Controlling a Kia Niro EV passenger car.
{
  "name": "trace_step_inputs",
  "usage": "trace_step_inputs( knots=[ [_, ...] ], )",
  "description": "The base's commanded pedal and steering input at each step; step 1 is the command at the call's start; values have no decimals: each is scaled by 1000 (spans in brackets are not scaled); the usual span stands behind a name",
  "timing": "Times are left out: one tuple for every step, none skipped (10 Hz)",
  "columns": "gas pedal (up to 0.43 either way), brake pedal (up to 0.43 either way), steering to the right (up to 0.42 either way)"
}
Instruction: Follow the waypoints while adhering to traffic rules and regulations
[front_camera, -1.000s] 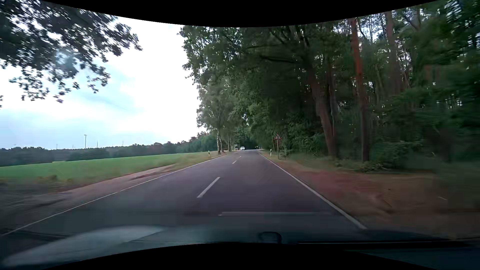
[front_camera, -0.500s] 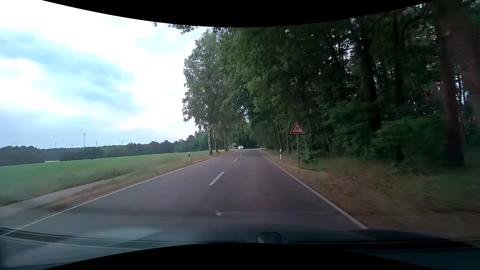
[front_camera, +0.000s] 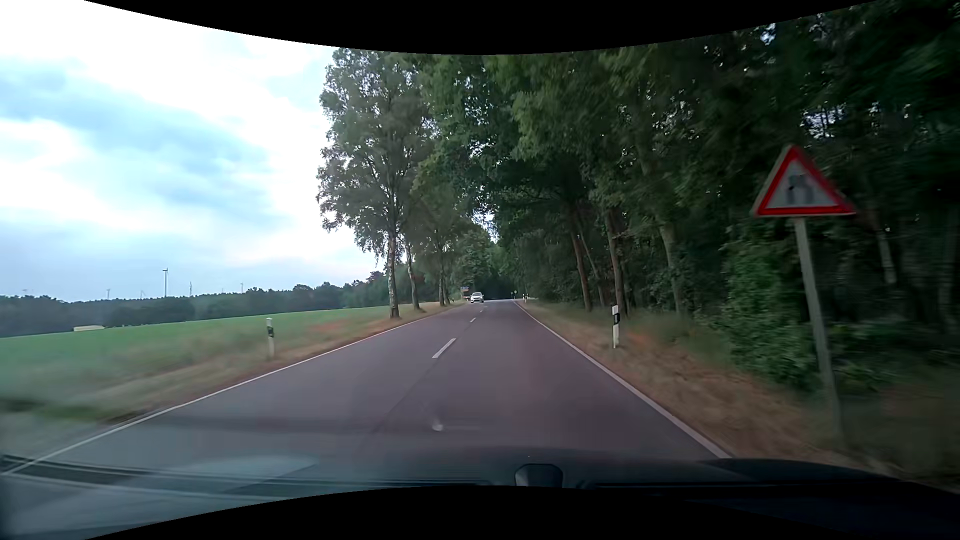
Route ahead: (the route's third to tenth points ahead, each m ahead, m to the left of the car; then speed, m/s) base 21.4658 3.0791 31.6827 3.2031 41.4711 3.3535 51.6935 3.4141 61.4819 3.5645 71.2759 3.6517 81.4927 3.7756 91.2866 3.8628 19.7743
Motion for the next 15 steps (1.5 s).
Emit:
trace_step_inputs(
  knots=[
    [110,0,-3],
    [110,0,-3],
    [110,0,-3],
    [110,0,-3],
    [110,0,-3],
    [79,0,-3],
    [47,0,-3],
    [28,0,-3],
    [28,0,-3],
    [8,0,-3],
    [8,0,-3],
    [8,0,-3],
    [20,0,-3],
    [20,0,-3],
    [28,0,-3]
  ],
)
